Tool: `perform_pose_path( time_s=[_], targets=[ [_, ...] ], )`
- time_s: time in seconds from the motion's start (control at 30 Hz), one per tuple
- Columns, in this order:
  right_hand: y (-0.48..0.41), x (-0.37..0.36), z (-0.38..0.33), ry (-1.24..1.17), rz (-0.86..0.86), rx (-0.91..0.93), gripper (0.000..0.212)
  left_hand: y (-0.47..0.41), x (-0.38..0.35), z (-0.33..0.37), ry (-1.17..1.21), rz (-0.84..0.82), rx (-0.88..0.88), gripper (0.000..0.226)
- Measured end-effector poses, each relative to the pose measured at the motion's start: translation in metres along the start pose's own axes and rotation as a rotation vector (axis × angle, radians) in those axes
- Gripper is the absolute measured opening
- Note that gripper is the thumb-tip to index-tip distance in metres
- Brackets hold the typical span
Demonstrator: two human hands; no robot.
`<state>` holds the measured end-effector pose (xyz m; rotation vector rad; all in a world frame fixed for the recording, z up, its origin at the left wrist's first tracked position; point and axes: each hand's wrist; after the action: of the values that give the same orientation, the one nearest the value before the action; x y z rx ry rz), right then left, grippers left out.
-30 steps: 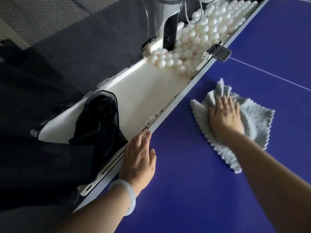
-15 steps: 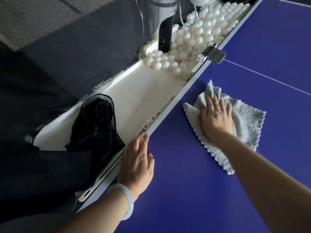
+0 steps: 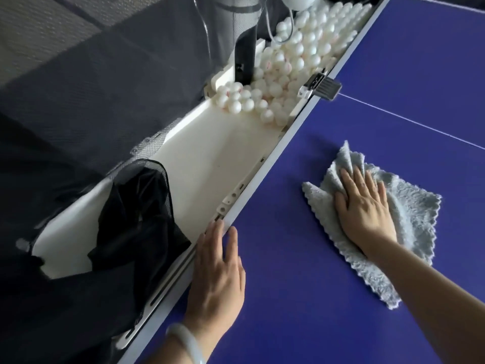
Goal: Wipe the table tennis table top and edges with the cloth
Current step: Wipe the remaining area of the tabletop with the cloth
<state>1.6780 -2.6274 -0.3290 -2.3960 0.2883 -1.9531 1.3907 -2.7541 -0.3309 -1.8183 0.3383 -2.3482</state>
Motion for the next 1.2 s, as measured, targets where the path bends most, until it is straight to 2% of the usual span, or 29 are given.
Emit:
perform_pose_path(
  time_s=[0.13, 0.23, 0.37, 0.43, 0.53, 0.6, 0.67, 0.77, 0.8, 0.83, 0.87, 0.9, 0.97, 1.0, 1.03, 1.07, 1.13, 1.2],
  targets=[
    [0.003, 0.000, -0.001, -0.032, 0.019, 0.015, 0.056, -0.027, -0.009, 0.028, 0.071, -0.009, -0.240, 0.054],
    [0.004, 0.006, 0.002, -0.062, -0.023, 0.093, 0.056, -0.083, -0.023, 0.063, 0.133, -0.009, -0.203, 0.052],
    [0.004, 0.010, 0.008, -0.091, -0.067, 0.293, 0.056, -0.147, -0.053, 0.086, 0.078, -0.136, -0.164, 0.057],
    [0.004, 0.009, 0.012, -0.088, -0.079, 0.424, 0.055, -0.157, -0.064, 0.088, 0.044, -0.133, -0.165, 0.058],
    [-0.001, 0.003, 0.020, -0.051, -0.099, 0.633, 0.056, -0.157, -0.066, 0.087, 0.126, -0.093, -0.119, 0.064],
    [-0.021, 0.003, 0.025, -0.017, -0.131, 0.688, 0.056, -0.156, -0.065, 0.088, 0.139, -0.090, -0.114, 0.068],
    [-0.054, -0.002, 0.031, 0.011, -0.097, 0.517, 0.058, -0.157, -0.064, 0.088, 0.098, -0.122, -0.122, 0.070],
    [-0.111, -0.010, 0.029, 0.012, 0.002, -0.119, 0.058, -0.157, -0.063, 0.088, 0.052, -0.170, -0.132, 0.070],
    [-0.124, -0.012, 0.018, 0.016, 0.013, -0.248, 0.057, -0.157, -0.064, 0.088, 0.049, -0.174, -0.132, 0.067],
    [-0.132, -0.016, 0.003, 0.010, 0.027, -0.235, 0.057, -0.157, -0.065, 0.087, 0.046, -0.176, -0.131, 0.064],
    [-0.135, -0.021, -0.016, -0.024, 0.032, -0.084, 0.057, -0.157, -0.065, 0.087, 0.040, -0.177, -0.128, 0.060],
    [-0.136, -0.025, -0.035, -0.081, -0.010, 0.149, 0.059, -0.157, -0.064, 0.088, 0.034, -0.168, -0.123, 0.055],
    [-0.130, -0.032, -0.061, -0.159, -0.174, 0.591, 0.059, -0.157, -0.062, 0.090, 0.028, -0.131, -0.110, 0.041],
    [-0.133, -0.032, -0.062, -0.153, -0.220, 0.706, 0.058, -0.157, -0.062, 0.090, 0.033, -0.108, -0.104, 0.036],
    [-0.145, -0.032, -0.056, -0.133, -0.204, 0.735, 0.059, -0.157, -0.063, 0.090, 0.043, -0.087, -0.104, 0.036],
    [-0.159, -0.033, -0.044, -0.099, -0.157, 0.664, 0.061, -0.157, -0.064, 0.090, 0.053, -0.083, -0.105, 0.040],
    [-0.187, -0.033, -0.008, -0.015, -0.063, 0.347, 0.066, -0.156, -0.066, 0.090, 0.066, -0.102, -0.110, 0.052],
    [-0.207, -0.031, 0.026, 0.040, -0.032, 0.061, 0.067, -0.157, -0.068, 0.089, 0.068, -0.099, -0.112, 0.055]
  ],
)
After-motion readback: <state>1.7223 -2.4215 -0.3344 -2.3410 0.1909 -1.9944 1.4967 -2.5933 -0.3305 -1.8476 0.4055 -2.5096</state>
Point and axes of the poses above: each hand's wrist, its own y-axis away from the middle knuckle, its own x-axis out of the back of the hand, z = x × y, and after that the axes turned 10 degrees about z, right-handed
